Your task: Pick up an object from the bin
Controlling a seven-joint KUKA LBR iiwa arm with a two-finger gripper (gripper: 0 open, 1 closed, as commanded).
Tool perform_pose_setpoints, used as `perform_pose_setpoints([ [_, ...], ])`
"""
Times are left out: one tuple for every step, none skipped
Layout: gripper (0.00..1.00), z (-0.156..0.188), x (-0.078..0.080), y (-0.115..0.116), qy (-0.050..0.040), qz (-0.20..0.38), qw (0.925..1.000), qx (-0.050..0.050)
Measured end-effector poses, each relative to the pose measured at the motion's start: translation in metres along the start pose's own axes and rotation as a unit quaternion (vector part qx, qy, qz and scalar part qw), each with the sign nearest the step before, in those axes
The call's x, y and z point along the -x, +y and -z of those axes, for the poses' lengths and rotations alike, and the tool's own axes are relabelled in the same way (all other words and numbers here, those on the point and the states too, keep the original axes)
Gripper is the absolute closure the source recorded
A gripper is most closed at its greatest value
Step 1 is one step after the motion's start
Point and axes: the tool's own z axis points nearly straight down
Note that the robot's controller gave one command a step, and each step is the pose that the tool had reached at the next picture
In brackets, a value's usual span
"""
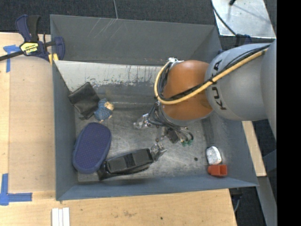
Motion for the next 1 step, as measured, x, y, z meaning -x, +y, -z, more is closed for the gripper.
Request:
perform_pose_setpoints([
  [0.00,-0.0306,-0.0185,0.0238,-0.0036,0.058,0.9983,-0.003],
])
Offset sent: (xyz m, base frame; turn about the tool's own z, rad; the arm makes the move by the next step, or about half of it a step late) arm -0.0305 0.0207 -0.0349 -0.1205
